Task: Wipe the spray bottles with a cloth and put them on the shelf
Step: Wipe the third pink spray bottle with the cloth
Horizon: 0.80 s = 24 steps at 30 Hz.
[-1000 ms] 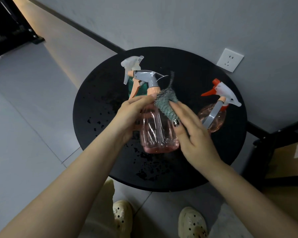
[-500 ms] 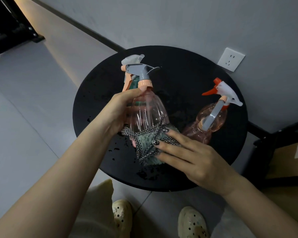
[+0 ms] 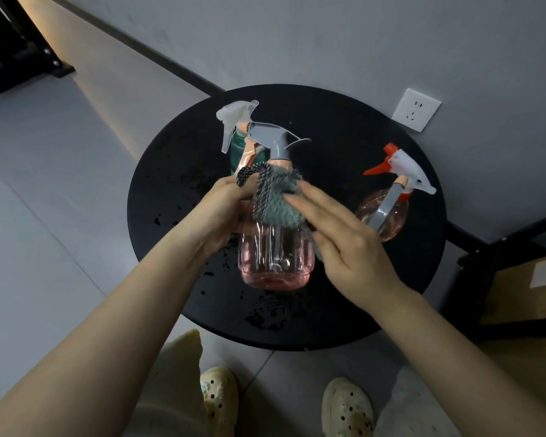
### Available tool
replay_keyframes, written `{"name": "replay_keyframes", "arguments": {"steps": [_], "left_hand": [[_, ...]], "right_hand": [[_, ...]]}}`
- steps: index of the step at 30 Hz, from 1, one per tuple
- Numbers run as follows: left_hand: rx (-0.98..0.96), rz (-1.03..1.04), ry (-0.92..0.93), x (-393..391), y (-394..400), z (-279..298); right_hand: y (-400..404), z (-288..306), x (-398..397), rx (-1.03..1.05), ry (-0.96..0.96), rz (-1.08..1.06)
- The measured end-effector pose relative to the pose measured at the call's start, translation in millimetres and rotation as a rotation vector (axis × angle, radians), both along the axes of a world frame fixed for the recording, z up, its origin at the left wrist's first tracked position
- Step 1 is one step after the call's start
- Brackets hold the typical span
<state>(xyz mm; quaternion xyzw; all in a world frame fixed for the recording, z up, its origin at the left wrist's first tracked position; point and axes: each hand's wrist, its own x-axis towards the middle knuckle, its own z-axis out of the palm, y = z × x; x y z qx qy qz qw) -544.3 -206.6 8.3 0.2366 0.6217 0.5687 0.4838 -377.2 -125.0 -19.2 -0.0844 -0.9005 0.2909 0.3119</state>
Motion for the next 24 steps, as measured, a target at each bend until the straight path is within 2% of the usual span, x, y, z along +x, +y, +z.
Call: {"name": "replay_keyframes", "arguments": {"steps": [6,8,11,15,18,20,24], "left_hand": [[0.012,0.004,0.045,-11,0,-1],[0.003,0.006,0.055,-11,1,-2],[-0.017,-0.015,0.077,-7,3,-4],[-0.029,0.007,0.042,1,6,-8],[-0.051,0.057,0.040,0,8,-8],[-0.047,0.058,0.041,-2,7,-9],[-0.034,0.020,0.051,-6,4,-7]], "right_hand": [[-9,-12,25,0.522,-0.089,0.219],[-9,-11,27,0.601,-0.101,0.252],[-6,-7,20,0.559,-0.108,0.172],[1,3,4,0.318,-0.138,-0.017],[-3,4,-3,0.198,-0.148,-0.045],[-5,3,-3,0.181,-0.151,-0.035],[-4,0,8,0.294,-0.137,0.051]]}}
